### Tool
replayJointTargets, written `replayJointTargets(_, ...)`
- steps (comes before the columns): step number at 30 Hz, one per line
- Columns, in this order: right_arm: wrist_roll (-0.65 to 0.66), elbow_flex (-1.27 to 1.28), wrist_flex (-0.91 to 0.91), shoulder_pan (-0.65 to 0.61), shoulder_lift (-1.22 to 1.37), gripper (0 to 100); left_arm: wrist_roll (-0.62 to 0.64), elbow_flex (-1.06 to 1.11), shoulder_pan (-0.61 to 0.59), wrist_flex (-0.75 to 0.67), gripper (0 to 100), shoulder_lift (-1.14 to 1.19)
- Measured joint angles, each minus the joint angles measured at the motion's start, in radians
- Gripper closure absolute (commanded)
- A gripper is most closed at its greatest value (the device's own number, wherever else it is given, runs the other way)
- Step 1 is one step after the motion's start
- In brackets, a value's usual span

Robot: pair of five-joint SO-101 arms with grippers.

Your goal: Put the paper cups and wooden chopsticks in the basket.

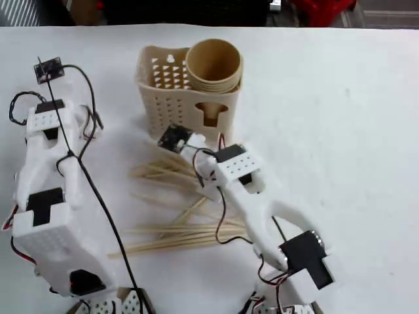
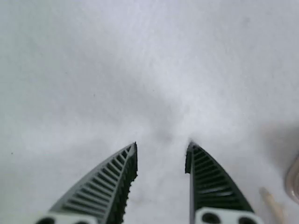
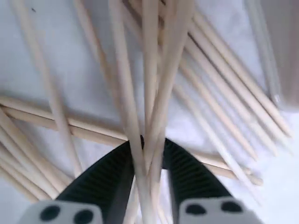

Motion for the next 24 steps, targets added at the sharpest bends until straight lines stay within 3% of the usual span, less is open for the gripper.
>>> replayJointTargets(3,0.000,0.000,0.003,-0.038,0.009,77.7,0.000,0.000,0.000,0.000,82,0.000)
replayJointTargets(15,0.000,0.000,0.095,-0.058,-0.178,77.6,0.000,0.000,0.000,0.000,82,0.000)
replayJointTargets(24,0.048,-0.041,0.009,-0.101,-0.011,77.6,0.000,0.000,0.000,0.000,82,0.000)
